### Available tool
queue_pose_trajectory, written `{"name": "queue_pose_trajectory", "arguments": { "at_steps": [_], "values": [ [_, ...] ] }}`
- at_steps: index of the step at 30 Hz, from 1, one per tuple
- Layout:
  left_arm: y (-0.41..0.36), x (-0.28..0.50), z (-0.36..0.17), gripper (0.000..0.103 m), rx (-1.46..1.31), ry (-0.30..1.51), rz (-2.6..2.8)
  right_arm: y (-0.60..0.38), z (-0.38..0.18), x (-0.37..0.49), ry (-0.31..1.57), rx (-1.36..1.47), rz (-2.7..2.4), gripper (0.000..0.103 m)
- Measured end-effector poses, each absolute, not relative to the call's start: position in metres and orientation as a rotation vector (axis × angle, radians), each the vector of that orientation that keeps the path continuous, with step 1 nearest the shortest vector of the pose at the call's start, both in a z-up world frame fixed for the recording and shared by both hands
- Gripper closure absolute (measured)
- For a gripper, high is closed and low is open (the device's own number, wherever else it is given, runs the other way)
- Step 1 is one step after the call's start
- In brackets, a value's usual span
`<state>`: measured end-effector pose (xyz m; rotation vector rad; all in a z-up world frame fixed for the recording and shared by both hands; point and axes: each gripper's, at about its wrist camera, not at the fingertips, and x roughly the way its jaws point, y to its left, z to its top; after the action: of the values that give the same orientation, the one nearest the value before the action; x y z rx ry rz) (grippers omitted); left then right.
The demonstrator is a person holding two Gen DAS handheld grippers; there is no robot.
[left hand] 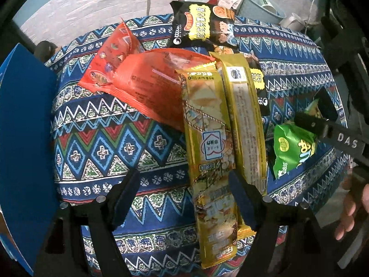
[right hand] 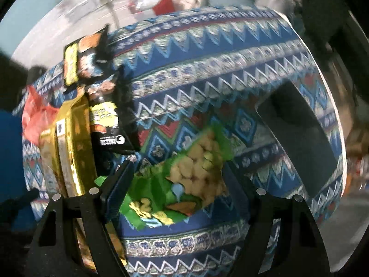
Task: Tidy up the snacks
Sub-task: 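Grasp a long yellow biscuit pack with the left gripper while the right grasps the green peanut bag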
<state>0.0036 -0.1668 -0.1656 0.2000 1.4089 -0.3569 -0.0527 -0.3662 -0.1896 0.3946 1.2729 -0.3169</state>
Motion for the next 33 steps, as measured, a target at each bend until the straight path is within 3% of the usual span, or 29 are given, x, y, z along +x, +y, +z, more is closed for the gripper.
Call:
{"name": "queue_pose_trajectory", "arguments": {
  "at_steps": [14,17,21,24,26,29,31,33],
  "values": [
    [-0.191,0.004,-0.19,0.023,0.174,1.432,-0.407,-0.393,-0.215,-0.058,1.308,0.536,-0.324,0.025],
    [-0.192,0.001,-0.191,0.038,0.143,1.433,-0.45,-0.386,-0.214,-0.046,1.31,0.424,-0.286,0.025],
    [-0.192,-0.01,-0.184,0.061,0.199,1.418,-0.463,-0.371,-0.208,-0.042,1.305,0.233,-0.241,0.038],
    [-0.192,-0.014,-0.181,0.061,0.284,1.399,-0.436,-0.36,-0.205,-0.04,1.304,0.117,-0.219,0.049],
    [-0.19,-0.014,-0.181,0.061,0.318,1.397,-0.411,-0.351,-0.202,-0.039,1.314,-0.013,-0.235,0.05],
    [-0.183,-0.011,-0.184,0.057,0.286,1.412,-0.395,-0.331,-0.205,-0.033,1.306,-0.13,-0.254,0.049],
    [-0.18,-0.006,-0.191,0.044,0.266,1.43,-0.375,-0.323,-0.21,-0.031,1.317,-0.089,-0.232,0.049],
    [-0.177,-0.001,-0.201,0.042,0.266,1.444,-0.368,-0.325,-0.217,-0.029,1.333,-0.034,-0.215,0.039]
  ]
}}
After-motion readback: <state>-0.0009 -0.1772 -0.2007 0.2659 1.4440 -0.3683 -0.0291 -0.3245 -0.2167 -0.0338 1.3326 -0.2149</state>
